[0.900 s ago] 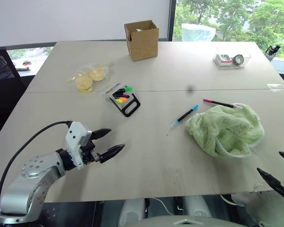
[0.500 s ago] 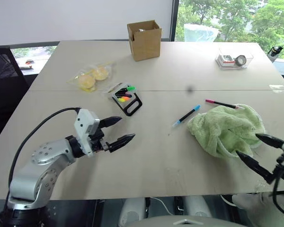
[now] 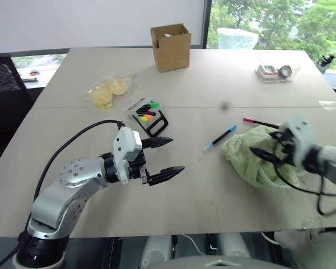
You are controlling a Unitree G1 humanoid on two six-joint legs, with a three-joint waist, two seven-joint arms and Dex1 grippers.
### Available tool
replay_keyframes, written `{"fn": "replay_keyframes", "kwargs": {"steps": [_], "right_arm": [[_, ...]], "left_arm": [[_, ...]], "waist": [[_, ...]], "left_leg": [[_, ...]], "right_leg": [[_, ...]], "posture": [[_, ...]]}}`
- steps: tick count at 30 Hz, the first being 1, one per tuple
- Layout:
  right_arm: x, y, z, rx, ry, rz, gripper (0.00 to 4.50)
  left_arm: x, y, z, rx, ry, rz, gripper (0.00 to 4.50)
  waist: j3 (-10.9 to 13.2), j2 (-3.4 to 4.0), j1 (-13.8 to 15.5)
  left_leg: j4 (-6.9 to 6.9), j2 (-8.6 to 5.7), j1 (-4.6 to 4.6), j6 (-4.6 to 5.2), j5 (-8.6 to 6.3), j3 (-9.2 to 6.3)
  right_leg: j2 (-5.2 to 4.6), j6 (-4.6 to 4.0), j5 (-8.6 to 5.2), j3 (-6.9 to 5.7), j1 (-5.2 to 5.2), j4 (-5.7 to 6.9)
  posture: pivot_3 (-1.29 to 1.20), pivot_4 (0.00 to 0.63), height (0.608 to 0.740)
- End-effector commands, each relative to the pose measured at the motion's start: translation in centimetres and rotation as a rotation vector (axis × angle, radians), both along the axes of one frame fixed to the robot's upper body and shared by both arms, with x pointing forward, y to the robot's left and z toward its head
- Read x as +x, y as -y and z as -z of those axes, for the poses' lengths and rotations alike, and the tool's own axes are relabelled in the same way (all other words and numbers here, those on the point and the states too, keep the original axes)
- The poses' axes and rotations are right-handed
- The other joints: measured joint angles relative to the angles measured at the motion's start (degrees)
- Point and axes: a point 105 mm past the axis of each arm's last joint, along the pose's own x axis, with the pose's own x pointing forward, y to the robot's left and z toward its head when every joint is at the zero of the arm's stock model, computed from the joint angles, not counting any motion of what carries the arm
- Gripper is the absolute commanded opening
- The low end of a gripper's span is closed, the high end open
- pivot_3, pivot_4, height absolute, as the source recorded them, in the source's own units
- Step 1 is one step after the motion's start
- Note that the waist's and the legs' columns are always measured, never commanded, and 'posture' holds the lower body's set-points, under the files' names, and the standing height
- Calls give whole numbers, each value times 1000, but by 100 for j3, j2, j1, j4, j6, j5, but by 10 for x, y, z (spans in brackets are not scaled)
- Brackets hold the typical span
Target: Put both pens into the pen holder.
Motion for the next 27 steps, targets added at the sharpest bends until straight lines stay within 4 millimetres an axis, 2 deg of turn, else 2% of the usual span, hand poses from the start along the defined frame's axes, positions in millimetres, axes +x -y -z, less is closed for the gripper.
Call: {"fn": "replay_keyframes", "kwargs": {"steps": [1,3,5,10,11,18,23,27], "right_arm": [[-6,17,19,-74,-93,51,3988],[-11,20,21,-80,-106,46,3306],[-13,15,10,-26,-74,39,2615],[-23,15,-16,68,-24,40,323],[-25,16,-18,75,-20,44,21],[-48,28,-68,202,132,15,21],[-67,51,-101,217,190,39,21],[-79,69,-116,196,218,92,21]], "left_arm": [[-4,2,-6,-5,45,5,4500],[-4,0,-4,-4,41,-7,4500],[-5,-1,-3,-8,40,-16,4500],[-2,-2,-2,-20,47,-36,4500],[-1,-1,-2,-21,49,-36,4500],[6,2,-7,-36,64,-46,4500],[12,4,-8,-37,70,-33,4500],[16,3,-7,-33,78,-32,4500]], "waist": [[-4,-1,0],[-4,-1,-5],[-6,-5,0],[-5,-3,9],[-4,0,3],[-1,6,-21],[0,7,-24],[-1,6,-22]], "left_leg": [[0,0,-3,0,0,-3],[0,0,-1,1,-1,-2],[0,0,-2,6,-4,-2],[8,-2,-4,16,-10,-5],[7,-2,-4,16,-10,-5],[6,0,-3,15,-10,-8],[6,-2,-2,16,-10,-5],[6,-1,0,16,-10,-5]], "right_leg": [[0,6,2,-3,1,-1],[1,25,11,-11,4,-6],[0,26,11,-23,11,-28],[-6,21,8,-28,16,-28],[-6,21,8,-28,16,-27],[0,35,17,-31,15,-23],[0,35,17,-27,16,-24],[2,29,13,-27,17,-23]], "posture": [[0,150,740],[0,150,740],[0,150,740],[0,150,740],[0,150,740],[0,150,740],[0,150,740],[0,150,740]]}}
